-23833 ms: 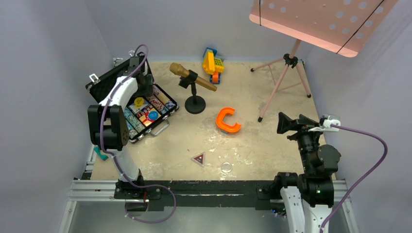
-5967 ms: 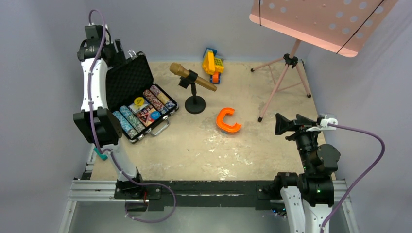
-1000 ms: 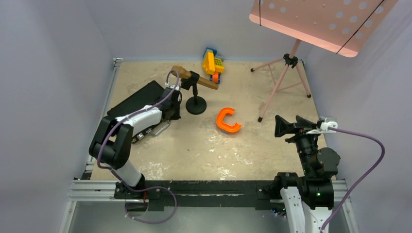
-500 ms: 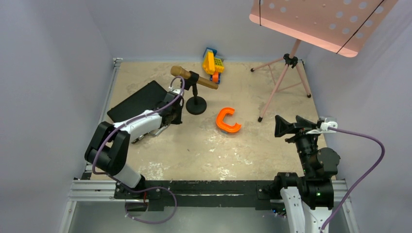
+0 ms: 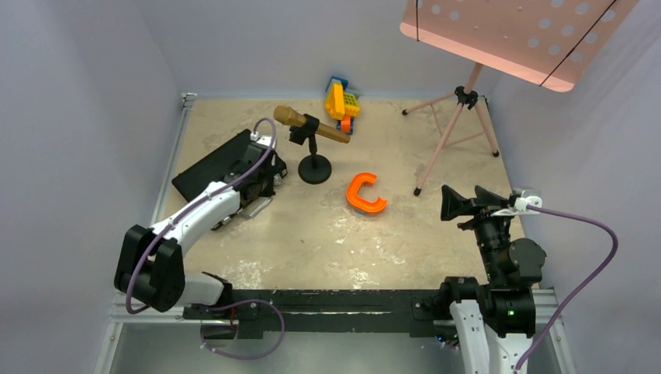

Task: Pack up texas hold em set

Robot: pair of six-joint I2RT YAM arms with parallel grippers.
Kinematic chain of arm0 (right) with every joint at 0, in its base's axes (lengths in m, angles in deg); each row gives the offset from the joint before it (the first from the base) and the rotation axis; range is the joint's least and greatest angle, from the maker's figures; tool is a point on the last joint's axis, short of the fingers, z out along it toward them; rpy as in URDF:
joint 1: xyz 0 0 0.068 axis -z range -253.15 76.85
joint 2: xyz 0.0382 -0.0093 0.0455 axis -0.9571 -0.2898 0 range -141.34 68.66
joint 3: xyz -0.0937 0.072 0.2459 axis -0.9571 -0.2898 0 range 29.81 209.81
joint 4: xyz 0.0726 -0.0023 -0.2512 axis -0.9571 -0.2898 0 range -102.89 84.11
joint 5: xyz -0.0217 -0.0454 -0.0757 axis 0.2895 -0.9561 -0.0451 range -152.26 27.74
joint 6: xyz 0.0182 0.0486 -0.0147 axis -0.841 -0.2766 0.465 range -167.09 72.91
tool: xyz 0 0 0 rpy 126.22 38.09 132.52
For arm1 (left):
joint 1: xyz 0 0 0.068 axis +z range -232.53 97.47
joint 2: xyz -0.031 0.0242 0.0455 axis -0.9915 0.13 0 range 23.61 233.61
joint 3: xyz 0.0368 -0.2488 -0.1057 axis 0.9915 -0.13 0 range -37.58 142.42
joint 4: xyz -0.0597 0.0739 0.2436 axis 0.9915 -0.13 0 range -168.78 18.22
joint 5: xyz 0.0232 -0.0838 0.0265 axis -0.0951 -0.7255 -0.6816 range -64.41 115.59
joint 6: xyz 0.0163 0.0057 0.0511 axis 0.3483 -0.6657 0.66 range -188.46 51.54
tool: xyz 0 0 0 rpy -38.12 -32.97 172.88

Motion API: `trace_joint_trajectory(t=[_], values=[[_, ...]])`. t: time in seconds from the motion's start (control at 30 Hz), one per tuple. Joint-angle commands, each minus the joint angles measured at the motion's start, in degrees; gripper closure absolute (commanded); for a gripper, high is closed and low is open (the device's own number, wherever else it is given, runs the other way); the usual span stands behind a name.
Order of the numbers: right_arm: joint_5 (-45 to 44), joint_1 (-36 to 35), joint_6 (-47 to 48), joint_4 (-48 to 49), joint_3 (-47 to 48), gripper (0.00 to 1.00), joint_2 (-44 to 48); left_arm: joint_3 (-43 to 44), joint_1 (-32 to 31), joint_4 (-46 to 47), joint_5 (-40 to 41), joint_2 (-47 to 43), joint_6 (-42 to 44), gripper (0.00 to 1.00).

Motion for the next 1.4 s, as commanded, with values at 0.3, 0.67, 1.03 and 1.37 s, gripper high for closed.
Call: trace_joint_trajectory(t=[0.3,0.67,1.03,1.37], values=[[-0.94,-0.53,-0.23,1.45,0.00,0.09,0.60,6.17,10.68,-6.27,-0.32,5.62,-2.56,0.77],[-1.21,-0.53,-0.33,1.47,-0.15,0.09,0.77,8.37,13.07,-10.01,-7.39,13.06,-5.02,0.81],[-1.24,-0.53,-0.27,1.41,-0.05,0.09,0.71,5.47,12.95,-5.46,-6.15,-1.56,-1.77,0.74],[-1.19,-0.53,-0.34,1.63,-0.15,0.09,0.86,0.78,13.24,-17.31,-0.04,-15.86,-8.89,0.73]])
